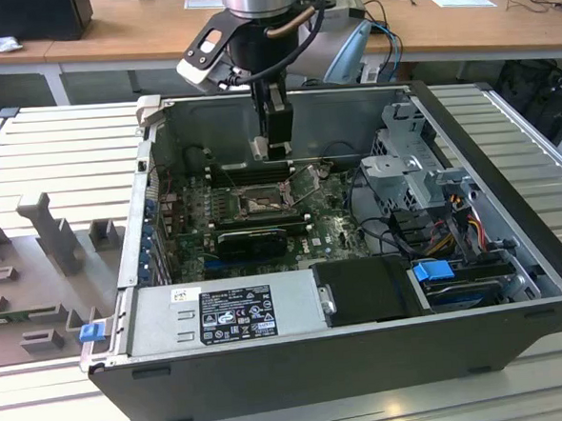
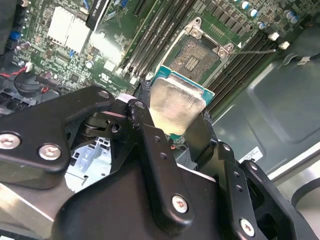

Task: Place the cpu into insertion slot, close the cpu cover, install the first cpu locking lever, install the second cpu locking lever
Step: 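Place the cpu into insertion slot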

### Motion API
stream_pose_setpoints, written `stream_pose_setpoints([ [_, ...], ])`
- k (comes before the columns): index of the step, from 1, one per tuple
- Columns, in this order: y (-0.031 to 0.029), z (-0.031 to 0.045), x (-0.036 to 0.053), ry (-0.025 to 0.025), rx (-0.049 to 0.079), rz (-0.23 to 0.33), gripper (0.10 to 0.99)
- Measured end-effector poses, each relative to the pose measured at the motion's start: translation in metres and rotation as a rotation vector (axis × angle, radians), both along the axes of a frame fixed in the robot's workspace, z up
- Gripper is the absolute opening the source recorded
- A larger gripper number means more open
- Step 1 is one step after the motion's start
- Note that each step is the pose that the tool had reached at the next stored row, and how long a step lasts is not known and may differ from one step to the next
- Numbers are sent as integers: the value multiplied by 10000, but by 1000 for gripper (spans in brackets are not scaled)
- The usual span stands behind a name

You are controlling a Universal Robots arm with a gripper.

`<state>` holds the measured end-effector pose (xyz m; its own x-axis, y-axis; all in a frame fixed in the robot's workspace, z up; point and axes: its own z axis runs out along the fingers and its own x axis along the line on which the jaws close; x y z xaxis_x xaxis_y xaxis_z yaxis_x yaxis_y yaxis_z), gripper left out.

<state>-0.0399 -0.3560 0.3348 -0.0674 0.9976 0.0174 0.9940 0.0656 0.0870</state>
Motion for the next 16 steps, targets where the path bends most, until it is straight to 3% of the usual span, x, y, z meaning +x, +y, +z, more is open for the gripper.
stream_pose_setpoints([
  [16,0,-276,0,116,0,0,529],
])
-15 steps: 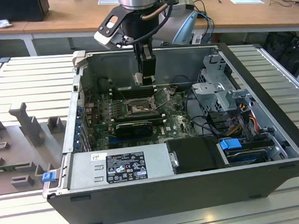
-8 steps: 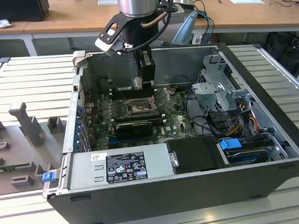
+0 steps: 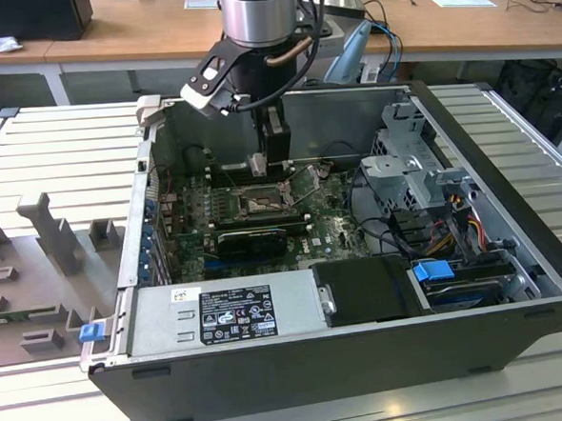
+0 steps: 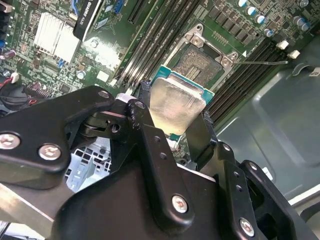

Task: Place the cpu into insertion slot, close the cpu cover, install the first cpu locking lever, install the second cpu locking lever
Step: 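Place the cpu into insertion slot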

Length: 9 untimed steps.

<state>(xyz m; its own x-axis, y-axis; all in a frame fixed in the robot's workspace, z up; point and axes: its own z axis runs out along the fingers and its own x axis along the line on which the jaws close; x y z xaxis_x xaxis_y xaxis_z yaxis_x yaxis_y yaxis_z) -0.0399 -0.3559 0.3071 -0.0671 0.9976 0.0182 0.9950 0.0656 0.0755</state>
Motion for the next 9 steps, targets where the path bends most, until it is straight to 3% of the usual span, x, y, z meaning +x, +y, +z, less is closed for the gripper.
stream_pose_setpoints([
  [9,0,-80,0,30,-1,0,529],
])
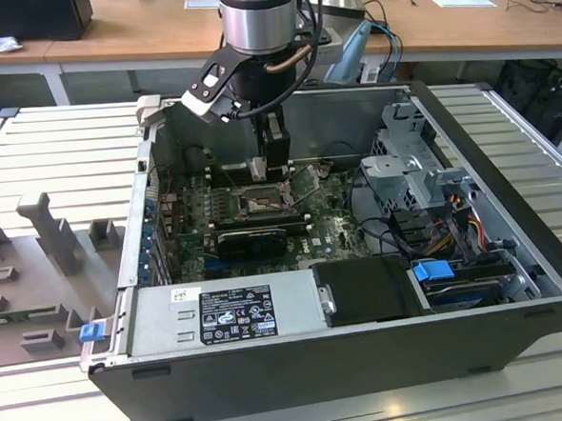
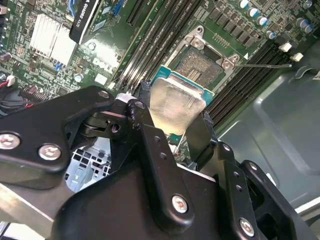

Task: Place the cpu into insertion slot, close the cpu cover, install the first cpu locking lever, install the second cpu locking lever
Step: 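Place the cpu into insertion slot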

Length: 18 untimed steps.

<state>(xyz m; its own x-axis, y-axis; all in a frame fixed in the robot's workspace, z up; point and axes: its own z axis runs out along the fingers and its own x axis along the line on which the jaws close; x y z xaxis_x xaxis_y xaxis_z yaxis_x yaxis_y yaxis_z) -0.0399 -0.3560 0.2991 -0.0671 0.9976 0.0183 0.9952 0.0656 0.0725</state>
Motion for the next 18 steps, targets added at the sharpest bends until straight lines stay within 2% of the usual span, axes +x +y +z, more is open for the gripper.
stream_pose_setpoints([
  [4,0,-73,1,33,0,0,529],
  [7,0,-129,1,34,7,0,529],
  [18,0,-250,2,34,6,0,529],
])
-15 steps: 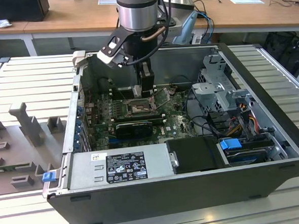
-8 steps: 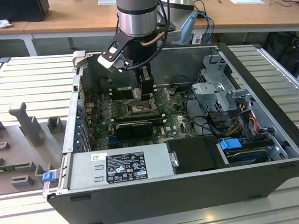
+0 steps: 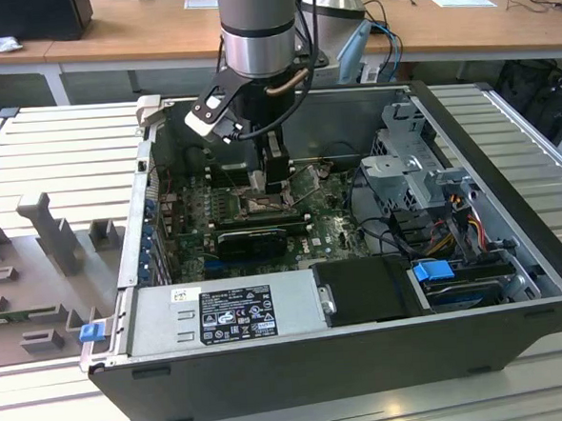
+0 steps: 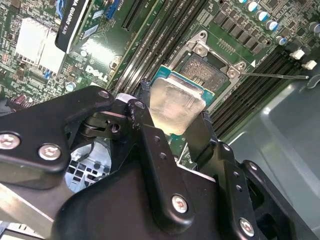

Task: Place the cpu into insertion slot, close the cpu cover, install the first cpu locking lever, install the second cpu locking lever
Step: 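Place the cpu into insertion slot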

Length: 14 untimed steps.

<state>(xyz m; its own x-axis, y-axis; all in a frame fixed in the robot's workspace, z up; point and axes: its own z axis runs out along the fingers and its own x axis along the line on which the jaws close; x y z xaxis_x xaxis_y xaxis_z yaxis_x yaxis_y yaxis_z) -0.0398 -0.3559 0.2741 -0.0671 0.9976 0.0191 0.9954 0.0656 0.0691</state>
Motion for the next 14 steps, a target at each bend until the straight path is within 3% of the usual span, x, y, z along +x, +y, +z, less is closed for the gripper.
stream_pose_setpoints([
  [10,1,-155,-1,0,-5,-147,529],
  [14,1,-301,-2,0,-5,-183,529],
])
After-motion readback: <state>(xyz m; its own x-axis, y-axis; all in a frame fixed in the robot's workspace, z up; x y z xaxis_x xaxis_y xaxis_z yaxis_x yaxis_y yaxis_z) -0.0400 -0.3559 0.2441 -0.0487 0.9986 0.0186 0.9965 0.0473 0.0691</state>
